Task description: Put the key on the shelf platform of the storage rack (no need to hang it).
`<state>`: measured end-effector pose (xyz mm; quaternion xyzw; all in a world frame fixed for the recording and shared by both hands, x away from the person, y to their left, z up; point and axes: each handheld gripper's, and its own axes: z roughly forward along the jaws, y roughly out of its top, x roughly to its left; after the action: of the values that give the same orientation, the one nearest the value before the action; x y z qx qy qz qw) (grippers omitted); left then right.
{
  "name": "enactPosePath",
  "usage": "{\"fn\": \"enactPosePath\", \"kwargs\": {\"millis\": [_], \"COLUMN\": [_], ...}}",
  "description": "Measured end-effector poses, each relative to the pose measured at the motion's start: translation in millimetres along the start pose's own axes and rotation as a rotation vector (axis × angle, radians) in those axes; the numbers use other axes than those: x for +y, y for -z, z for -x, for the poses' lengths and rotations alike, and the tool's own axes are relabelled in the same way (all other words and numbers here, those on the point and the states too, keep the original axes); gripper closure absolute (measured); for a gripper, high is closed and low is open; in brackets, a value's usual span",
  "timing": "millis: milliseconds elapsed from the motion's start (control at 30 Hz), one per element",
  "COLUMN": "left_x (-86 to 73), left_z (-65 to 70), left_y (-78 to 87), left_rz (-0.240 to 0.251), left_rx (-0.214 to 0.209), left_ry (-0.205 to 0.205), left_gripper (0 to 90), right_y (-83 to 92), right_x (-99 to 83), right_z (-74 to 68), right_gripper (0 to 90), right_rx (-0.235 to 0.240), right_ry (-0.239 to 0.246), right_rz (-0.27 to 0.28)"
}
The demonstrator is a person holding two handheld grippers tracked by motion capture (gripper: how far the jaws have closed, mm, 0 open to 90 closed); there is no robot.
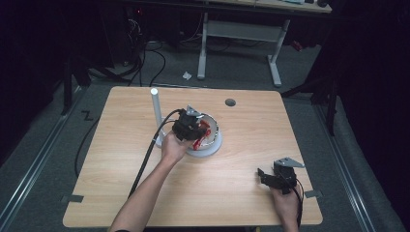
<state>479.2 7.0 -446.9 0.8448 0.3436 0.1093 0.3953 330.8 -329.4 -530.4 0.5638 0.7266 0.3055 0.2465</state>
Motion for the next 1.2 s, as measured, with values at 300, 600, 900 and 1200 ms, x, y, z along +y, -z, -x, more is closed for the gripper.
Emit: {"fn": "enactPosePath", "kwargs": {"millis": [300, 600, 900, 1200], "left_x": [-2.9, -1.1, -3.7, -10.2], "left_z": [-3.7, -3.5, -5.1, -9.6], "left_y": [-6.4, 1.2, 23.6, 56.1], "left_rz": [-0.028, -0.013, 0.035, 0.092], "left_rx": [0.01, 0.011, 0.014, 0.021], "left_ry": [0.011, 0.024, 0.031, 0.044], "left_gripper": [63.7, 50.3, 42.1, 38.2], "right_y": [0.0, 0.1, 0.0, 0.0], "right_x": [0.0, 0.1, 0.0, 0.0], "right_z": [0.0, 0.0, 0.0, -0.1], "right_gripper": [27.7, 27.8, 27.8, 27.9], "right_rx": [0.0, 0.001, 0.0, -0.001], "right_ry": [0.0, -0.002, 0.0, 0.001], "right_rz": [0.0, -0.001, 0.0, 0.0]}}
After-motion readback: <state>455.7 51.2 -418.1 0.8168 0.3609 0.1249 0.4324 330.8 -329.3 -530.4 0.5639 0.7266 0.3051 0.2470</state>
